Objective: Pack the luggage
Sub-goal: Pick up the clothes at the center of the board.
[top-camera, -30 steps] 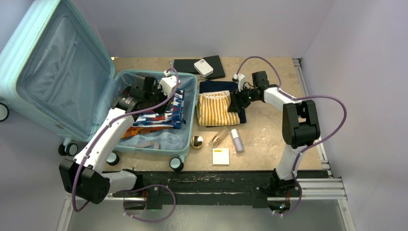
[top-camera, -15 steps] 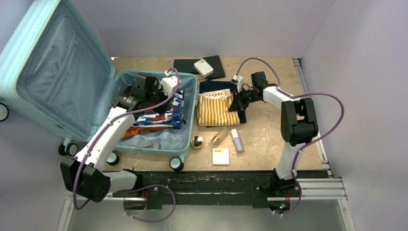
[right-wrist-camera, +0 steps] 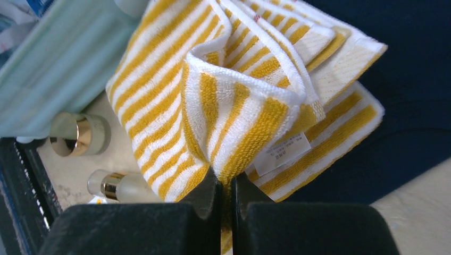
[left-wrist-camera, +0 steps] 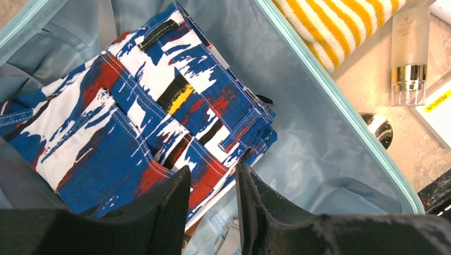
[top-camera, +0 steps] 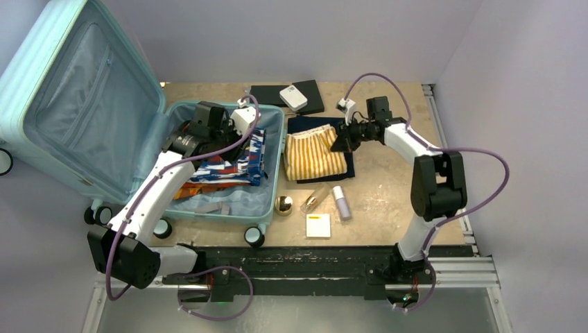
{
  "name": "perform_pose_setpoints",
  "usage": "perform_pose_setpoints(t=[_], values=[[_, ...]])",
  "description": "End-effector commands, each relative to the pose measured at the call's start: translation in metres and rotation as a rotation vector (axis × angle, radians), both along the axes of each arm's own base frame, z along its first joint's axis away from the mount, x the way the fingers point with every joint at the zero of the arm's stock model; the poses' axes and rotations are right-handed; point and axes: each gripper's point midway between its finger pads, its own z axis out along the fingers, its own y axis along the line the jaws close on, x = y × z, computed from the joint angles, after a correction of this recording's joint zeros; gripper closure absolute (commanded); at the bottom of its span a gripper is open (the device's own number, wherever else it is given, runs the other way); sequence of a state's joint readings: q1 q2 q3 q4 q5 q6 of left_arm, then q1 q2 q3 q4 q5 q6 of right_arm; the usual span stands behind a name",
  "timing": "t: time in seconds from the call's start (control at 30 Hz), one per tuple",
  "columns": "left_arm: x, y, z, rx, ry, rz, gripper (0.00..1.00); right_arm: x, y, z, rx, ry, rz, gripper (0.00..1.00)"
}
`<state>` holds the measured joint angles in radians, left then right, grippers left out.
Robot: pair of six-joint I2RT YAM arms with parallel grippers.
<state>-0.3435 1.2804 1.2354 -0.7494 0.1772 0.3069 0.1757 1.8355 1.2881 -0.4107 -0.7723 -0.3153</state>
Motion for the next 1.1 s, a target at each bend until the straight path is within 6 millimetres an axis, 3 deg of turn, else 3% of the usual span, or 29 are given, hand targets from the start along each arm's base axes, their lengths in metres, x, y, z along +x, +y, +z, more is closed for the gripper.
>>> perform_pose_setpoints(t=[0.0,0.2,0.4,0.6,0.73,1.07], values=[[0.005,0.0,0.021,-0.009,-0.053,0.005,0.64,0.024,-0.007,0.06,0.019,-0.188,-0.089,1.0],[0.004,0.0,0.023,-0.008,-0.055,0.006,0.64,0.028,-0.016,0.057,-0.024,-0.195,-0.125,1.0],[0.004,0.002,0.022,0.002,-0.053,0.01,0.64,0.024,-0.019,0.025,-0.07,-0.13,-0.1,1.0],[0.004,0.003,0.023,0.006,-0.055,0.012,0.64,0.016,-0.015,-0.01,-0.061,-0.017,-0.071,0.51],[0.005,0.003,0.023,0.007,-0.05,0.012,0.64,0.014,-0.014,-0.019,-0.061,0.011,-0.064,0.35],[0.006,0.001,0.021,0.004,-0.04,0.006,0.64,0.01,-0.009,-0.043,-0.04,0.093,-0.043,0.3]])
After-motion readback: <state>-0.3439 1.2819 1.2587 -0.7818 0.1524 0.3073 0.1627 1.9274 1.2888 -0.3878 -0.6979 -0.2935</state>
